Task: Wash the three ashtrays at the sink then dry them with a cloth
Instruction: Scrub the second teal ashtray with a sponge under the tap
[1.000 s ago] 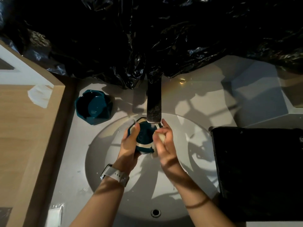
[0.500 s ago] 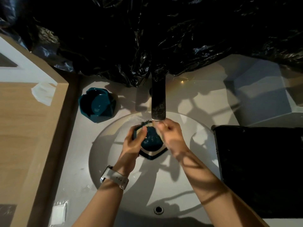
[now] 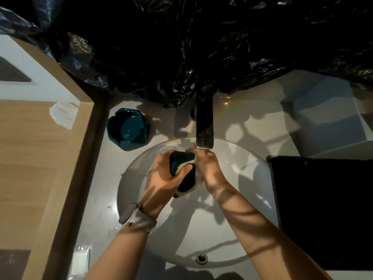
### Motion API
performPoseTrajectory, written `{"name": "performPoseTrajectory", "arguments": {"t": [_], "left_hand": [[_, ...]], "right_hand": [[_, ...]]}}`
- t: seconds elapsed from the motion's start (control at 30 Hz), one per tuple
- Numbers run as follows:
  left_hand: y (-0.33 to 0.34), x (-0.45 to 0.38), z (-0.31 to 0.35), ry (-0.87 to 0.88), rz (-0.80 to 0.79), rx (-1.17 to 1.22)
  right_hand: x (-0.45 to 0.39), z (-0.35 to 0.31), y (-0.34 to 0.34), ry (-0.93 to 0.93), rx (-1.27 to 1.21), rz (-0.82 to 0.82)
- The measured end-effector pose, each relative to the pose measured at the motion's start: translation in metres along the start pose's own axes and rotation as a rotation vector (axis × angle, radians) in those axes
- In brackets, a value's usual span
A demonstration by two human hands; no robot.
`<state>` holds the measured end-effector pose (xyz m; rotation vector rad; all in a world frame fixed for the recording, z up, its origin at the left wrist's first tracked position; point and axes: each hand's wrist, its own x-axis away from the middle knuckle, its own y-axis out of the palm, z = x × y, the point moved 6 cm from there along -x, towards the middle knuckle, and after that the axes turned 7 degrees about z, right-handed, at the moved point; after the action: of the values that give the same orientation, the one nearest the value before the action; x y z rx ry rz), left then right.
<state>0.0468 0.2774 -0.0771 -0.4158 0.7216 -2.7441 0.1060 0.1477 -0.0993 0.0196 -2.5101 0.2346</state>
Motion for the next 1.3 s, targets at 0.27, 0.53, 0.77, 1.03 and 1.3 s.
{"name": "performPoseTrajectory", "arguments": {"t": [0.27, 0.53, 0.77, 1.03, 1.3], "left_hand": [[0.003, 0.008, 0.003, 0.015, -0.050, -0.005], [0.010, 0.006, -0.001, -0.228, 0.002, 0.550], [0.021, -0.008, -0.009, -0.452, 0.163, 0.709], [0.015, 0.002, -0.012, -0.518, 0.012, 0.644], [0.041, -0.006, -0.018, -0.691, -0.074, 0.478]], "right_hand": [[-0.002, 0.009, -0.002, 0.079, 0.083, -0.019], [-0.005, -0.009, -0.006, 0.069, -0.080, -0.051], [0.023, 0.017, -0.010, 0.055, -0.283, 0.046], [0.022, 0.011, -0.021, -0.070, -0.286, 0.065], [0.023, 0.002, -0.013, -0.075, -0.142, 0.092]]}}
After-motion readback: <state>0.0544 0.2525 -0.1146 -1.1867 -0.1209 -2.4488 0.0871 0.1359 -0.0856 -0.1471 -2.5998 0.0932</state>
